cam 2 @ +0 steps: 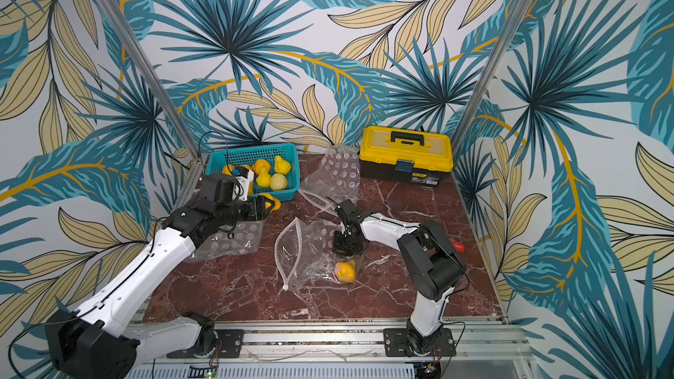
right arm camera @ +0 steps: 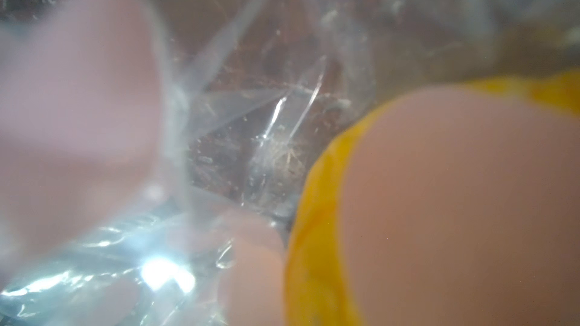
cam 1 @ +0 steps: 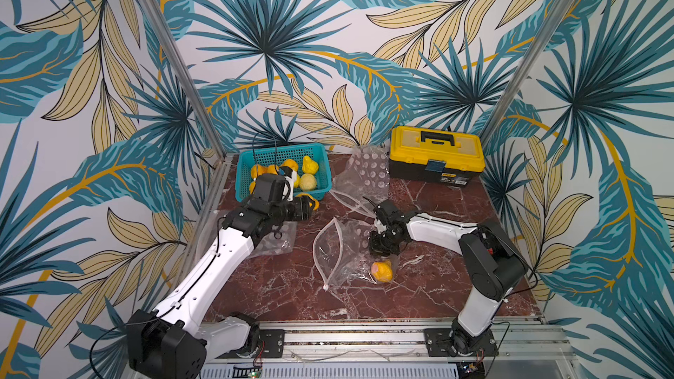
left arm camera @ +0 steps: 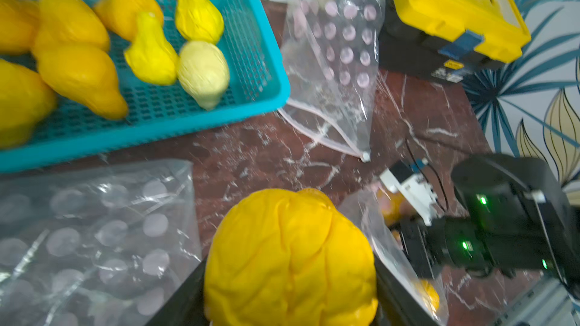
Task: Open the zip-top bag and take out the pear
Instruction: Pick up the pear from the zipper food storage bag, then place the pear in the basket.
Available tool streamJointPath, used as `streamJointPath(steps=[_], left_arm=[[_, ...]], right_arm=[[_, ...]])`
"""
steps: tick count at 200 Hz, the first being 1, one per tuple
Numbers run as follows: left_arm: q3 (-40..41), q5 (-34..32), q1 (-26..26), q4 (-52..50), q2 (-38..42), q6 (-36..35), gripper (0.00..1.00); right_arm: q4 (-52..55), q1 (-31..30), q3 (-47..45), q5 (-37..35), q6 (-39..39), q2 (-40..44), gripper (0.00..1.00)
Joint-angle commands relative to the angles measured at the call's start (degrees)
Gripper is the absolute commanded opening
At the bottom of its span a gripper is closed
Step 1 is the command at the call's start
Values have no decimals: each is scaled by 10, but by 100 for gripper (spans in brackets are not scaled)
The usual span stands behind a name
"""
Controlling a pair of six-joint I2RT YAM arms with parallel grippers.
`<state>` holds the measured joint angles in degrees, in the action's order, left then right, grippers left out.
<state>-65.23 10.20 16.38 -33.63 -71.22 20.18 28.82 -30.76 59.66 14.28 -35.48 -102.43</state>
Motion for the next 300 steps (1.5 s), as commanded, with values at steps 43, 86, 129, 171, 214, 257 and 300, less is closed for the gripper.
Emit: streamJointPath(steps=[43, 86, 129, 171, 214, 257, 300], left_arm=[[-170, 31, -103, -9, -231, -66, 68], [-284, 96, -142, -33, -392, -72, 68], [-336, 93, -160, -56, -453, -77, 78], [-322, 81, -162, -56, -413, -86, 86], [-279, 130, -162, -56, -330, -74, 80], [-153, 218, -124, -56, -204, -51, 64], [16, 228, -81, -56, -98, -18, 53]], right_arm=[[78, 6, -18, -55, 7, 2, 7], [88, 7, -10, -53, 7, 9, 8], [102, 6, 0, -57, 7, 19, 11], [132, 7, 30, -68, 12, 44, 16], [173, 6, 68, -80, 22, 75, 17], [202, 6, 93, -94, 31, 106, 18], [217, 6, 101, -98, 35, 117, 18]])
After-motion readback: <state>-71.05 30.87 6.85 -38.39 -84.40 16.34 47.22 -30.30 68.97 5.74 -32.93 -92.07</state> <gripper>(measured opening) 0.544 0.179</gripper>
